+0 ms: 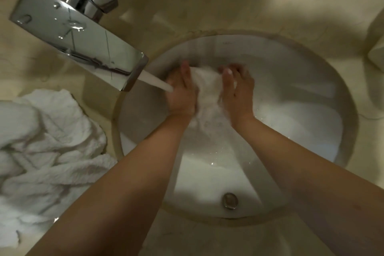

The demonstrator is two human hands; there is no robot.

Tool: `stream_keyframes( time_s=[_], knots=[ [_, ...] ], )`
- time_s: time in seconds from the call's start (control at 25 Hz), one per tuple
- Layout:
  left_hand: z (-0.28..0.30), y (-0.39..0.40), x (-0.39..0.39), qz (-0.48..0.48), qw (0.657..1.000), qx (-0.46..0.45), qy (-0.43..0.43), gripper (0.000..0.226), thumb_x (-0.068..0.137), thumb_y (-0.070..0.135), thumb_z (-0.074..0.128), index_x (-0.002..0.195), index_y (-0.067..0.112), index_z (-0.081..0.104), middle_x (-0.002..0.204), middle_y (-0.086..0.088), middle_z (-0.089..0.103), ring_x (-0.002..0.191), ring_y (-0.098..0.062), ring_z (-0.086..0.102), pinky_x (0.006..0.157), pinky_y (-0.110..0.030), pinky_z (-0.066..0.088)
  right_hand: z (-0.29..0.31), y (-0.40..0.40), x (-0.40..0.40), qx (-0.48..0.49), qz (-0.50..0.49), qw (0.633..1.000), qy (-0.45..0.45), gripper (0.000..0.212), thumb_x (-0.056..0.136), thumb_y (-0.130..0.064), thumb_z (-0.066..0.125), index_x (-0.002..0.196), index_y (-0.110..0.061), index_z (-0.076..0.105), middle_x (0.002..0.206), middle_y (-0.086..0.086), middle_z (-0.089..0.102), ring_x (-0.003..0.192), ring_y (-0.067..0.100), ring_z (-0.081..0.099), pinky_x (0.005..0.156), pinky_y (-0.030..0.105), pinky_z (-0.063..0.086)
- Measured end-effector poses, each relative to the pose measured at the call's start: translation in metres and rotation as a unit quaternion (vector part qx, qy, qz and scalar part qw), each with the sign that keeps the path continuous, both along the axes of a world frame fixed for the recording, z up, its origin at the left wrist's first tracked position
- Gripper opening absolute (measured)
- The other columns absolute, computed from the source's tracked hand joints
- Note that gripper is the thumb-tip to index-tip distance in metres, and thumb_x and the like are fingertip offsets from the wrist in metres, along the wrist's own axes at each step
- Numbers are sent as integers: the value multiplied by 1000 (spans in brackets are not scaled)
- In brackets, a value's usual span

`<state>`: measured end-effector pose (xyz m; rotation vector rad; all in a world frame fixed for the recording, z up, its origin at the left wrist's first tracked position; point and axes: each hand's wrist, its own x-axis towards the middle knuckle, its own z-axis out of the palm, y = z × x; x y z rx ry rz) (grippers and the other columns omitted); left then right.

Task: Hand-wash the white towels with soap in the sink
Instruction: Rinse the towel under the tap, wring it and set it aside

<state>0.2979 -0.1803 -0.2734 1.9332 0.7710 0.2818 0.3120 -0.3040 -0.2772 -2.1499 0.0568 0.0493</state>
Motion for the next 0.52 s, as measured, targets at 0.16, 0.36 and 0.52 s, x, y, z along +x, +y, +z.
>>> stream_keyframes(
  time_s=[0.16, 0.36, 0.52],
  knots=[
    [25, 9, 6, 22, 998, -29, 56, 30, 106, 25, 47, 100, 10, 73, 95, -6, 74, 99, -17, 69, 78, -9, 36, 19, 16, -18, -13, 110, 993, -48, 53, 99, -37, 29, 131, -9, 60, 131, 11, 61, 119, 27, 54, 100, 41, 41],
    [46, 12, 4, 5, 975, -209, 78, 18, 103, 41, 49, 94, 32, 62, 89, 21, 62, 77, 17, 56, 83, -13, 41, 9, 34, -19, 60, 67, 996, -24, 59, 98, -49, 33, 128, -6, 62, 121, 10, 68, 113, 28, 63, 94, 52, 47],
    [12, 6, -28, 21, 984, -179, -8, 31, 106, 9, 40, 127, -8, 55, 128, -12, 58, 102, 19, 53, 92, -2, 37, -7, 34, -12, -18, 85, 996, -19, 55, 96, -45, 31, 117, -13, 70, 111, 7, 72, 103, 30, 66, 96, 48, 45]
  ],
)
